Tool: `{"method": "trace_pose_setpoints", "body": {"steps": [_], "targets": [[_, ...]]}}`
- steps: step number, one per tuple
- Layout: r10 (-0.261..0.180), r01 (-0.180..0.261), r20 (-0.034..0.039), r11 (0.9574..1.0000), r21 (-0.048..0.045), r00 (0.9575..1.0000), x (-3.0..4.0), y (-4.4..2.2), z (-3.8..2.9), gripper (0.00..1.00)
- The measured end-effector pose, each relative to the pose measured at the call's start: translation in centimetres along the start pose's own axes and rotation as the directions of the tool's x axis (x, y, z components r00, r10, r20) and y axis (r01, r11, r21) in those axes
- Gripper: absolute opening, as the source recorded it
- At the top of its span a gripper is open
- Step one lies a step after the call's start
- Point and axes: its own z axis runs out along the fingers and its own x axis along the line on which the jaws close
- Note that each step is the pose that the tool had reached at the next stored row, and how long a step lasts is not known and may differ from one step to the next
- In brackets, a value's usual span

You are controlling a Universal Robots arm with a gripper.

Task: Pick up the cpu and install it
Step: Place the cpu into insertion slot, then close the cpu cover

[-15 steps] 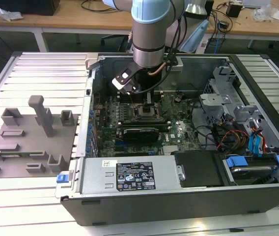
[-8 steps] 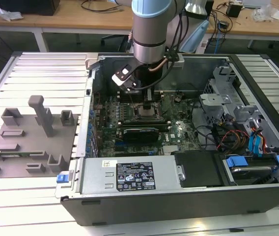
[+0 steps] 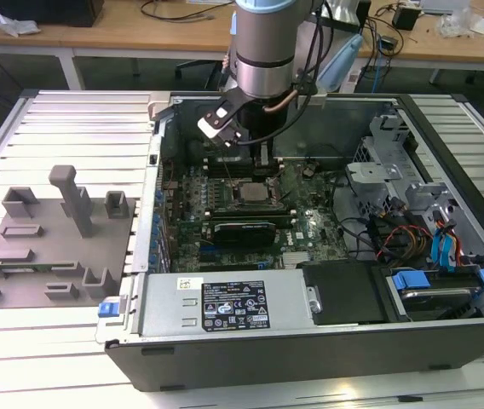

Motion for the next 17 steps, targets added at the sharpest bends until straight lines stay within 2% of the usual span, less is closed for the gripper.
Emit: {"method": "trace_pose_setpoints", "body": {"steps": [5, 17], "targets": [[0.000, 0.000, -0.0002, 1.0000, -0.0001, 1.0000, -0.03, 0.08, -1.40, 0.11], [0.000, 0.000, -0.0002, 1.0000, -0.0002, 1.0000, -0.04, 0.08, -1.54, 0.11]]}}
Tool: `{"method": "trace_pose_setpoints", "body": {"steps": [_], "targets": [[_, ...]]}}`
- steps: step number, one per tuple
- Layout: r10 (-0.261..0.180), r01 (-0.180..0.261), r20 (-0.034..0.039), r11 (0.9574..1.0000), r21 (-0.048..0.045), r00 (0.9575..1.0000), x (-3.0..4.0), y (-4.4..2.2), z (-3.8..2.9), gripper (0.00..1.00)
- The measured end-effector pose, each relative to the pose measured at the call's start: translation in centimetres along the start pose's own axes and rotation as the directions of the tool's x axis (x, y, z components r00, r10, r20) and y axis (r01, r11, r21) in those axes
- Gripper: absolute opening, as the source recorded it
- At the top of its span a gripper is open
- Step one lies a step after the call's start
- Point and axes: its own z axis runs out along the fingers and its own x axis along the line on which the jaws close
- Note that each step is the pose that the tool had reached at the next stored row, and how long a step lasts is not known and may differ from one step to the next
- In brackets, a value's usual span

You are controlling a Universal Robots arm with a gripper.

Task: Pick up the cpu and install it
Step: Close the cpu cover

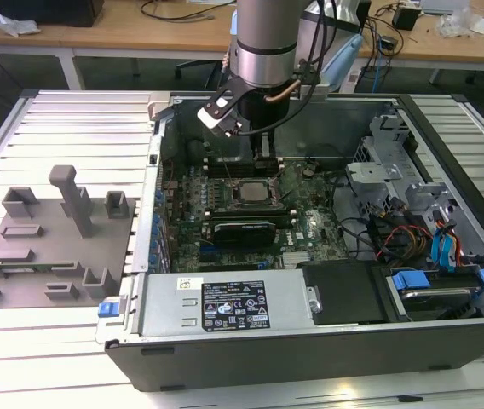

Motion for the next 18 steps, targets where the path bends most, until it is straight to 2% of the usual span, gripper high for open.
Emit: {"method": "trace_pose_setpoints", "body": {"steps": [5, 11, 12, 14, 18], "targets": [[0.000, 0.000, 0.0001, 1.0000, 0.0001, 1.0000, 0.00, 0.00, -0.04, 0.11], [0.000, 0.000, 0.0000, 1.0000, 0.0000, 1.0000, -0.06, 0.11, -2.25, 0.11], [0.000, 0.000, -0.0001, 1.0000, 0.0000, 1.0000, -0.08, 0.16, -3.09, 0.11], [0.000, 0.000, 0.0000, 1.0000, 0.0001, 1.0000, -0.10, 0.21, -4.10, 0.11], [0.000, 0.000, 0.0000, 1.0000, 0.0001, 1.0000, -0.11, 0.31, -4.14, 0.11]]}}
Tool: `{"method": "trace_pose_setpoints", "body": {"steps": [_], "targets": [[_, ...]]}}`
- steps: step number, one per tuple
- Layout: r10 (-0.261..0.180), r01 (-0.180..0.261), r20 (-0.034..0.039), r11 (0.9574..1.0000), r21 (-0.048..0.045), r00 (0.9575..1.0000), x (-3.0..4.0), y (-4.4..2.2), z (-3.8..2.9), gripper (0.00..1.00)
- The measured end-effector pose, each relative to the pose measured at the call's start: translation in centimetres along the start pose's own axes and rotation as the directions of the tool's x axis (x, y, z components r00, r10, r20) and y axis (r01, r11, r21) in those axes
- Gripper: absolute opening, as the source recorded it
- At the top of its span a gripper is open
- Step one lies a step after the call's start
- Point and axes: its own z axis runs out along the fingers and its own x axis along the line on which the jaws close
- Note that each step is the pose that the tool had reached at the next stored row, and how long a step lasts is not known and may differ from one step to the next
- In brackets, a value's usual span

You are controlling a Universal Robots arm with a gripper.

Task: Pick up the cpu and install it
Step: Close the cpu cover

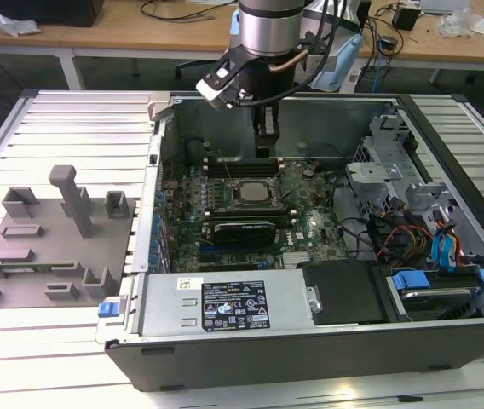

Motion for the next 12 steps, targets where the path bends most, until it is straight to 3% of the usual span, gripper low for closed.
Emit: {"method": "trace_pose_setpoints", "body": {"steps": [4, 6, 12], "targets": [[0.000, 0.000, 0.0001, 1.0000, 0.0002, 1.0000, 0.00, 1.10, 0.06, 0.11], [0.000, 0.000, -0.0001, 1.0000, 0.0019, 1.0000, -0.01, 2.38, 0.12, 0.11], [0.000, 0.000, -0.0001, 1.0000, 0.0089, 1.0000, -0.01, 5.20, 0.28, 0.11]]}}
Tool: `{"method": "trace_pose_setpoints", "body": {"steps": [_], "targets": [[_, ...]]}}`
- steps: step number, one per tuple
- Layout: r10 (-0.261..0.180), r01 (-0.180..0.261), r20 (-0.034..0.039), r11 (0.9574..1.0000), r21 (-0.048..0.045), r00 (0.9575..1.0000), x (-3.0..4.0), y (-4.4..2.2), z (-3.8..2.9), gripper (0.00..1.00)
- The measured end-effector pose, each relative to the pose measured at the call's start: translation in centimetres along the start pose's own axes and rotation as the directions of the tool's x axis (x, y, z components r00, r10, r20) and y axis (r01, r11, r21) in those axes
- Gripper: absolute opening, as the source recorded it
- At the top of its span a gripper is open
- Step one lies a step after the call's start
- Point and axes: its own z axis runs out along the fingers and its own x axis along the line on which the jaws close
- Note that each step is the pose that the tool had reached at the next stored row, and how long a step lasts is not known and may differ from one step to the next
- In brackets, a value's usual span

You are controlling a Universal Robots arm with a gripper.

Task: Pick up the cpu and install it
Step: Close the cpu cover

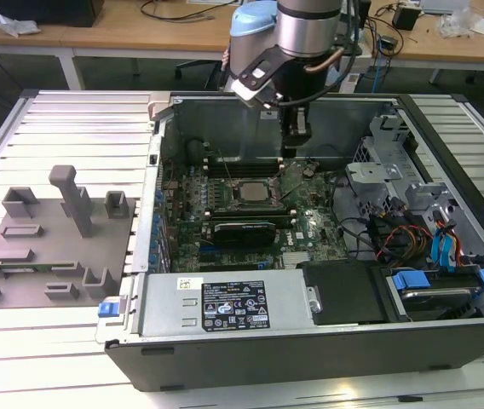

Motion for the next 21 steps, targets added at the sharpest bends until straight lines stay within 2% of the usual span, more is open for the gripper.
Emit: {"method": "trace_pose_setpoints", "body": {"steps": [1, 5, 10, 15, 18, 21], "targets": [[0.000, 0.000, -0.0001, 1.0000, 0.0010, 1.0000, 0.00, 0.56, 0.03, 0.11], [0.000, 0.000, 0.0001, 1.0000, 0.0034, 1.0000, 0.01, 2.04, 0.09, 0.11], [0.000, 0.000, 0.0001, 1.0000, 0.0048, 1.0000, 0.01, 3.26, 0.15, 0.11], [0.000, 0.000, -0.0002, 1.0000, 0.0050, 1.0000, 0.01, 3.40, 0.22, 0.11], [0.000, 0.000, -0.0001, 1.0000, 0.0095, 1.0000, 0.03, 3.56, 0.77, 0.11], [0.000, 0.000, -0.0002, 0.9999, 0.0160, 1.0000, 0.04, 4.00, 1.51, 0.11]]}}
